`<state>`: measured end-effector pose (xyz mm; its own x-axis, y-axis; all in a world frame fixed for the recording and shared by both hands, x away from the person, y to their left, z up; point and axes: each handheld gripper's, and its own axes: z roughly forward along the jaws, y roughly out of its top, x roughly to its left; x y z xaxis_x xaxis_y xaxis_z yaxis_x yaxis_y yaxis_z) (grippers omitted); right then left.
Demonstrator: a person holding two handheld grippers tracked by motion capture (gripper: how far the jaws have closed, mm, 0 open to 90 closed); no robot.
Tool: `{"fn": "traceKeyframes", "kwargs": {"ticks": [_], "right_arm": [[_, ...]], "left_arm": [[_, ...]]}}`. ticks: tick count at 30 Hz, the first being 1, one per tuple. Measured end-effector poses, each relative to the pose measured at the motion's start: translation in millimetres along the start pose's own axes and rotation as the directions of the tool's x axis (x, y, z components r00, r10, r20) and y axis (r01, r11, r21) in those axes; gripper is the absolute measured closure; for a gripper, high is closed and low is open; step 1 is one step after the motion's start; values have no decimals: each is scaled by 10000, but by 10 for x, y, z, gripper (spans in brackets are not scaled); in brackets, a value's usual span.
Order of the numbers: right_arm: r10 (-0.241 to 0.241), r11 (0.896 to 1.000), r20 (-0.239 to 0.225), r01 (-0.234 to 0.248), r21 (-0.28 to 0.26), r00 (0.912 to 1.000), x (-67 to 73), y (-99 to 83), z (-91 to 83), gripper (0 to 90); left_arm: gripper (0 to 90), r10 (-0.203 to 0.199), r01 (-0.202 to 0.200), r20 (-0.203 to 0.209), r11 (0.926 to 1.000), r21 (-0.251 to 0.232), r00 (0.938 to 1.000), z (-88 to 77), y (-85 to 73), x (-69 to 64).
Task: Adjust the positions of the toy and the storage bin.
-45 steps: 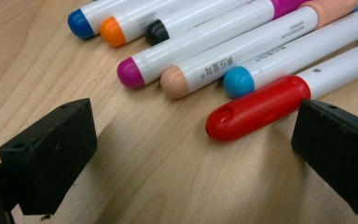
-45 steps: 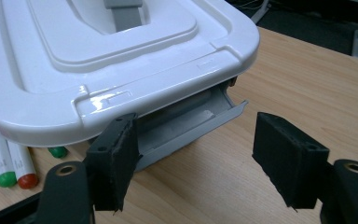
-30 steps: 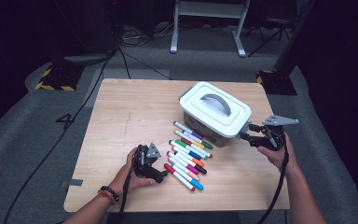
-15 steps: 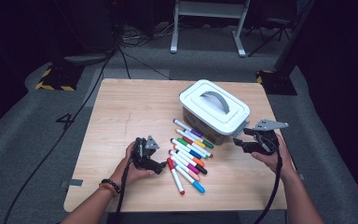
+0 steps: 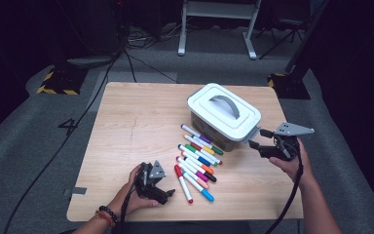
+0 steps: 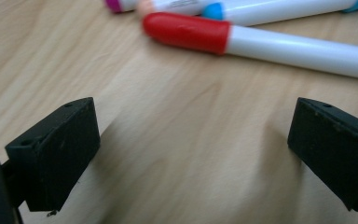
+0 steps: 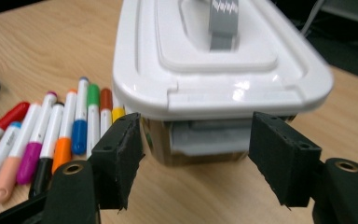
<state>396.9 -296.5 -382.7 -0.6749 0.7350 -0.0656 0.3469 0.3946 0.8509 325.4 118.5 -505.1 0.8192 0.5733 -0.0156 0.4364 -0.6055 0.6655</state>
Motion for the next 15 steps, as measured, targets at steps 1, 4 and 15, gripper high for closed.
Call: {"fn": "traceKeyframes", "kwargs": {"ticks": [1,4,15], "right_arm": [[-54,9999,40,55,-119,10000,8,50,-27,346],[-361,9987,200,368,-360,9991,27,218,-56,346],[-617,9967,-59,619,534,9981,-158,788,492,313]], "left_arm": [[26,47,-47,27,10000,-10,10000,16,18,-26],[7,4,-4,27,10000,67,10000,62,65,-81],[5,-310,310,-588,9995,-15,9978,207,235,-130]]}}
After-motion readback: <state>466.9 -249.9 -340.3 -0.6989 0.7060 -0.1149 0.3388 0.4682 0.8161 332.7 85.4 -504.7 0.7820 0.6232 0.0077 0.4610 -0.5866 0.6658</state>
